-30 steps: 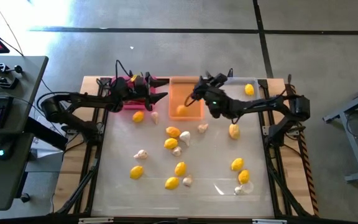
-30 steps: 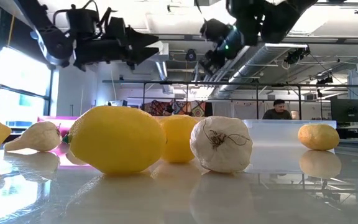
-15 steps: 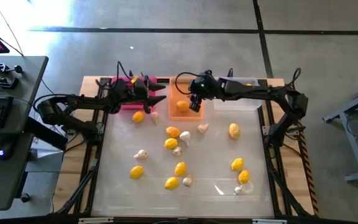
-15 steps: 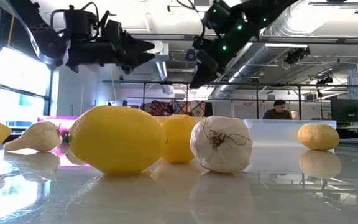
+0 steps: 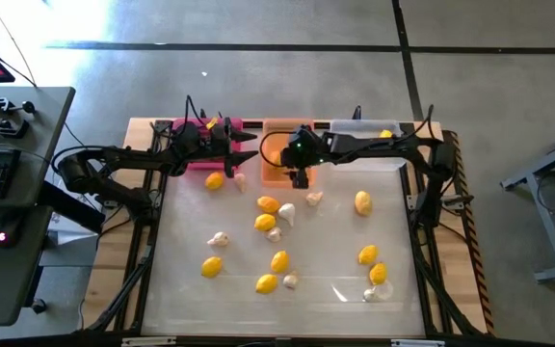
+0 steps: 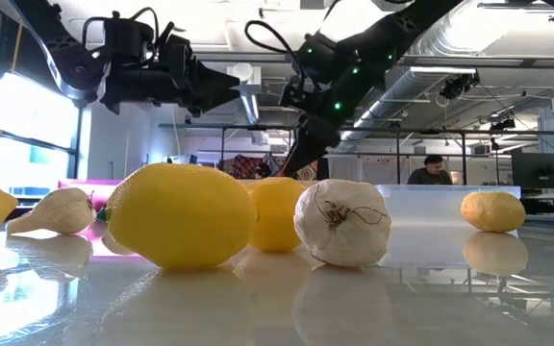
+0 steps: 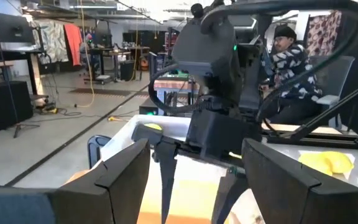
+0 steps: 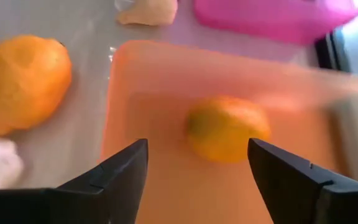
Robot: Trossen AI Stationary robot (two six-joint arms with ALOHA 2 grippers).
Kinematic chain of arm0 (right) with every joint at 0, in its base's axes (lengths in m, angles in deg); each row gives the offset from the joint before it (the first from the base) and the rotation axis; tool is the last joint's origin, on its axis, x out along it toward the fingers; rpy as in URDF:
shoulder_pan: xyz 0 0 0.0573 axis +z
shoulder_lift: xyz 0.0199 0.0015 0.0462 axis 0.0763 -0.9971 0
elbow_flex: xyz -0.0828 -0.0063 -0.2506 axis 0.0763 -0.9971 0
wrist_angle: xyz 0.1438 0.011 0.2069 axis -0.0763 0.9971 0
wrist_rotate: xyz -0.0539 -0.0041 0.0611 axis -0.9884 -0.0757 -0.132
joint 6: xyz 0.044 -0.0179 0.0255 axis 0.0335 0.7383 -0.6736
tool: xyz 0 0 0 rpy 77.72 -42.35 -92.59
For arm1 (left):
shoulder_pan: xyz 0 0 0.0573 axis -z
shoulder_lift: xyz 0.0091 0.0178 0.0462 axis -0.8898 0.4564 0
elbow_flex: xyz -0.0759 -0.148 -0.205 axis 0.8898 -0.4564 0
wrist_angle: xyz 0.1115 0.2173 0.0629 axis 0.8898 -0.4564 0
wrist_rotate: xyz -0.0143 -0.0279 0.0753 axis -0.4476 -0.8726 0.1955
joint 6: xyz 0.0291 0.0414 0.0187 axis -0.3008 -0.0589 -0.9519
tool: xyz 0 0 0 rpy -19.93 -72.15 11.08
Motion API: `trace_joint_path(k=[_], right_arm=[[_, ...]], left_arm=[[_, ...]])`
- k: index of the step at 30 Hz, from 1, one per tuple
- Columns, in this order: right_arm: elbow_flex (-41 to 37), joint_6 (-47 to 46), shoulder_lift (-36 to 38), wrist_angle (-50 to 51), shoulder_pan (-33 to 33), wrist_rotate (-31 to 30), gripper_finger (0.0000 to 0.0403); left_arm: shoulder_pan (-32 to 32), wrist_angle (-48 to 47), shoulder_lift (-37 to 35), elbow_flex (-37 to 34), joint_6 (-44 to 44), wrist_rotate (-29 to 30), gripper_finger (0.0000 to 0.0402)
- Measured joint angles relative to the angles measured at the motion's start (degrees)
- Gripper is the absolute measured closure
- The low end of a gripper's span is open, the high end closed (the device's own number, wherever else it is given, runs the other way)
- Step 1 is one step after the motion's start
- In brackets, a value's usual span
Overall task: Sort produce into baskets
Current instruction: Remove the yellow lemon from the orange bin and put it into the transparent bin
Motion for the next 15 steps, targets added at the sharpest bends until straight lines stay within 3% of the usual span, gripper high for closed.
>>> trace_joint_path(k=[6, 15], right_arm=[[0.00, 1.69, -0.19, -4.01, -0.96, -0.01, 0.0135], [0.00, -26.57, -3.52, -9.96, -1.38, -2.12, 0.0135]], left_arm=[[0.00, -0.04, 0.00, 0.00, 0.02, 0.00, 0.0163], [0.02, -0.04, 0.00, 0.00, 0.19, 0.03, 0.0163]])
